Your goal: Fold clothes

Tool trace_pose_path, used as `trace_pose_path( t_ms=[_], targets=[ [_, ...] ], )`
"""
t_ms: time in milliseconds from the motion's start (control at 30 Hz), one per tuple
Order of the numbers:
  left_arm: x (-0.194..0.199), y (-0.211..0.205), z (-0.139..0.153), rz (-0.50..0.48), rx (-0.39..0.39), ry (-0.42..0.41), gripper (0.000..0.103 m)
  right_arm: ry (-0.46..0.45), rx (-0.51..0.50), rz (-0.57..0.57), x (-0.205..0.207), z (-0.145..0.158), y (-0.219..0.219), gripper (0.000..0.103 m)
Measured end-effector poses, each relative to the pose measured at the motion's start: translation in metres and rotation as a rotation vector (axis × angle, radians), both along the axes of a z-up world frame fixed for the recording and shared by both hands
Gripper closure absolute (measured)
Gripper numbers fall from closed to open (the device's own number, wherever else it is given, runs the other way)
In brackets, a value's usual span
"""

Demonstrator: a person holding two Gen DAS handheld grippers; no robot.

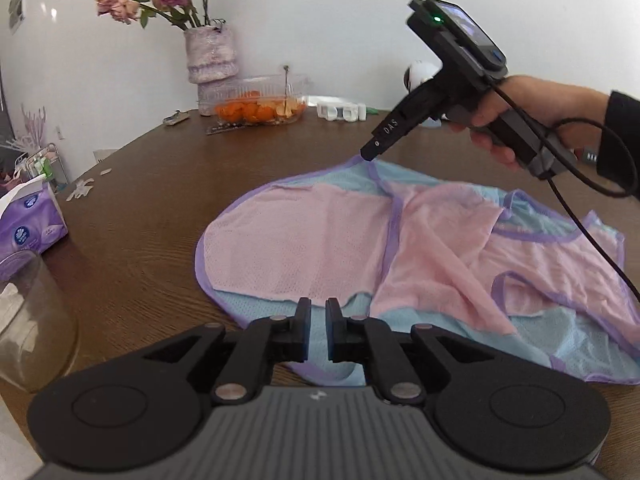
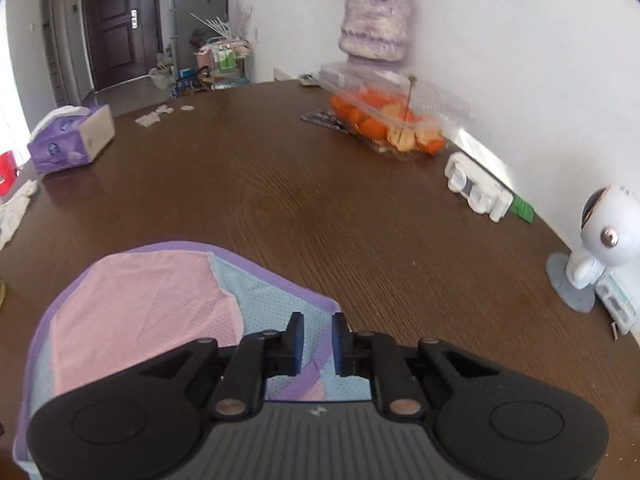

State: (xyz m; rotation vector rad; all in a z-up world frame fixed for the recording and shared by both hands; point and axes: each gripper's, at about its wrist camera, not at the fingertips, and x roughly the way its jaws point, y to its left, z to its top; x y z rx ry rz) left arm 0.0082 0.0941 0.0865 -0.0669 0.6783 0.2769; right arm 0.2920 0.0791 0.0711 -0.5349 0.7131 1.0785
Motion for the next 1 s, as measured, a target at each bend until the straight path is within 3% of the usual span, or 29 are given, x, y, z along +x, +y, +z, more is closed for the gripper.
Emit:
trace_pose_path(
  t_ms=[100,133,200,300,433,500,567,600,667,700,733,767,1000],
  targets=[
    [-0.008,-0.029,0.016,-0.185,-0.036,-0.04,0.06,-0.064,-0.008,-0.024,-0.01,0.033,-0.053,0.058],
    [-0.007,-0.044,0.015,-0.25,-0.049,-0.04,0.057,-0.083,-0.022,-0.046,-0.012,0.042,-0.076,0.055],
    [-0.002,-0.075,0.011,-0.373,-0.075,-0.034,0.057,-0.095,-0.057,-0.109,-0.011,0.052,-0.123,0.053],
    [0.006,-0.127,-0.005,-0.516,-0.109,-0.005,0.059,-0.02,-0.104,-0.283,-0.001,0.042,-0.203,0.053],
    [0.007,-0.183,-0.019,-0.616,-0.058,-0.016,0.059,0.069,-0.12,-0.44,-0.004,0.013,-0.282,0.053],
    [0.009,-0.198,-0.026,-0.643,-0.051,0.001,0.059,0.12,-0.079,-0.459,-0.009,-0.001,-0.304,0.053],
    [0.015,-0.205,-0.033,-0.657,-0.068,0.046,0.074,0.152,-0.046,-0.453,-0.013,-0.013,-0.309,0.053],
    [0.018,-0.207,-0.037,-0.663,-0.074,0.073,0.096,0.156,-0.039,-0.444,-0.014,-0.018,-0.308,0.053],
    [0.023,-0.21,-0.041,-0.667,-0.097,0.102,0.099,0.162,-0.042,-0.415,-0.016,-0.027,-0.304,0.055],
    [0.024,-0.211,-0.043,-0.668,-0.105,0.109,0.101,0.166,-0.047,-0.395,-0.017,-0.03,-0.302,0.068],
    [0.025,-0.213,-0.043,-0.671,-0.109,0.109,0.101,0.167,-0.052,-0.374,-0.018,-0.034,-0.299,0.09],
    [0.026,-0.214,-0.044,-0.673,-0.121,0.107,0.101,0.141,-0.061,-0.351,-0.021,-0.035,-0.297,0.097],
    [0.044,-0.258,-0.042,-0.757,-0.302,0.131,0.102,0.03,-0.176,-0.321,-0.017,-0.033,-0.324,0.101]
  ],
)
